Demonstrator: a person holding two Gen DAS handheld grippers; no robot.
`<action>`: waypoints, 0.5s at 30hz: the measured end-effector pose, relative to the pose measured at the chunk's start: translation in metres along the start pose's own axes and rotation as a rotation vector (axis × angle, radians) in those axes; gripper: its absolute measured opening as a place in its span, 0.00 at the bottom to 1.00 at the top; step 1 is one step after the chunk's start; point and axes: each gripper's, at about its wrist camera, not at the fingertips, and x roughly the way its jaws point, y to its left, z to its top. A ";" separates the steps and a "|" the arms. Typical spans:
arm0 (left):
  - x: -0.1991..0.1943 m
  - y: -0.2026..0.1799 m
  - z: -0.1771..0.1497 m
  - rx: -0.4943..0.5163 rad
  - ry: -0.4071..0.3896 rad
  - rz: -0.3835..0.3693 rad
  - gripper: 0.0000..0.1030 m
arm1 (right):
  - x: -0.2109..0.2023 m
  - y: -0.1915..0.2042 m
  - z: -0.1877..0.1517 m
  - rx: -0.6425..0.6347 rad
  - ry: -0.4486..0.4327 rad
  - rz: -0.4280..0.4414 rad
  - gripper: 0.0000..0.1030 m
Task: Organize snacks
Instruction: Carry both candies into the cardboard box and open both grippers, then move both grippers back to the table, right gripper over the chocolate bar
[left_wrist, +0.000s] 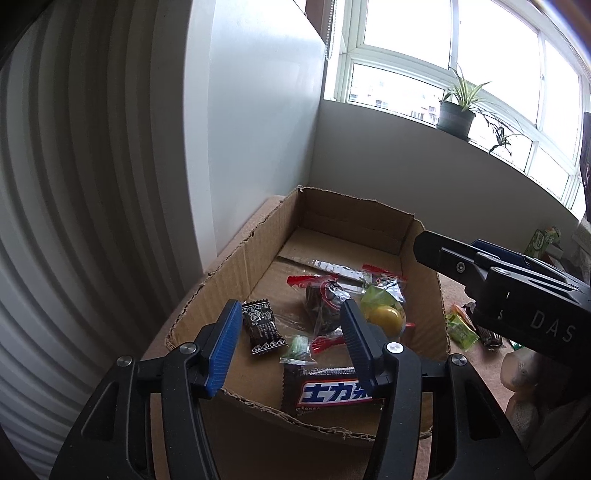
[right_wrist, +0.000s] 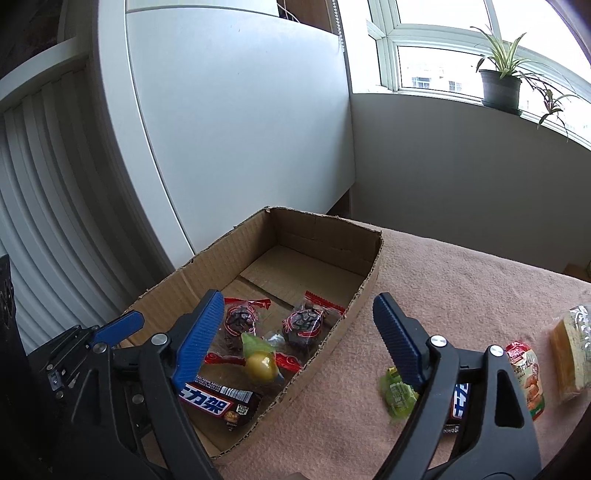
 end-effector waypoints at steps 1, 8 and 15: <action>-0.001 -0.002 0.000 0.002 -0.002 -0.003 0.53 | -0.002 -0.003 0.000 -0.001 -0.001 -0.007 0.83; -0.005 -0.016 0.003 0.013 -0.024 -0.026 0.58 | -0.024 -0.042 -0.001 0.037 -0.019 -0.052 0.91; -0.010 -0.042 0.005 0.041 -0.043 -0.065 0.59 | -0.048 -0.099 -0.005 0.128 -0.032 -0.092 0.94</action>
